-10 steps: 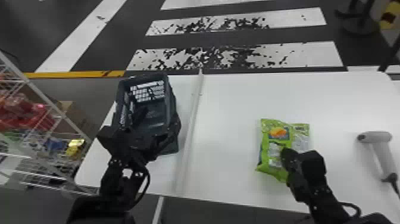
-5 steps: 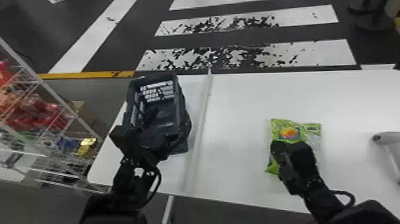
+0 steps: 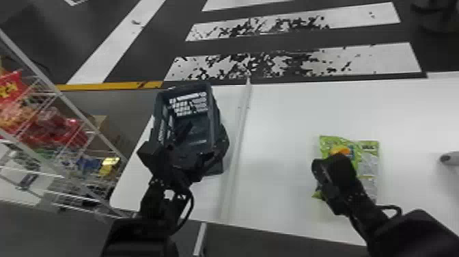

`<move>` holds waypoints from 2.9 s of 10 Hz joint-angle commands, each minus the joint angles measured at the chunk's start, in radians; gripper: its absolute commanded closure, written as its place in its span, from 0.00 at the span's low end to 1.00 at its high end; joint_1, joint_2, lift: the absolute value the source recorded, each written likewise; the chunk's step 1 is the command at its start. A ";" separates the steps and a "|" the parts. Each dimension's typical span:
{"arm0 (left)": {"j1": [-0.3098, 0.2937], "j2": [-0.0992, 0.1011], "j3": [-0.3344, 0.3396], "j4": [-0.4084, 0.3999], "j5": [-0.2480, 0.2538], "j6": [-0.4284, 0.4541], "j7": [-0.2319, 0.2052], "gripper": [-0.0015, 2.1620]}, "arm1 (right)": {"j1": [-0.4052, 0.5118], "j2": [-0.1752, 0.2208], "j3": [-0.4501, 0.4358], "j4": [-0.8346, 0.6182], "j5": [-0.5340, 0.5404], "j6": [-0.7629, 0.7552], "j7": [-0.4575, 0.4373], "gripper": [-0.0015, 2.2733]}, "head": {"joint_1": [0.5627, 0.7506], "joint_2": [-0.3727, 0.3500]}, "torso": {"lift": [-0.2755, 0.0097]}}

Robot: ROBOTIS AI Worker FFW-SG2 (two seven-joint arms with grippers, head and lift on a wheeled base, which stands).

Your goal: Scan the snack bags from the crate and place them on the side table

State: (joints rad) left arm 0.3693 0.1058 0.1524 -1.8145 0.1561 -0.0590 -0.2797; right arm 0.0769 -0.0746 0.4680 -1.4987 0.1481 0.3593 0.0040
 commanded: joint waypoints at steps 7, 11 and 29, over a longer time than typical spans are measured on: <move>-0.009 0.003 -0.016 0.006 -0.007 0.009 -0.001 0.02 | -0.011 -0.001 -0.040 0.044 0.016 0.020 0.001 0.99 | 0.70 0.88 | 0.79; -0.007 0.006 -0.016 0.006 -0.007 0.009 -0.003 0.02 | -0.006 -0.005 -0.101 0.040 0.041 0.030 0.001 0.99 | 0.70 0.83 | 0.79; 0.014 -0.002 -0.050 -0.034 -0.010 0.009 0.059 0.02 | 0.245 -0.048 -0.468 -0.397 0.010 0.177 -0.001 0.03 | 0.70 0.54 | 0.79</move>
State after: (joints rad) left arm 0.3835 0.1043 0.1029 -1.8502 0.1469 -0.0498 -0.2210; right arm 0.3216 -0.1203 0.0170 -1.8995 0.1582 0.5257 0.0031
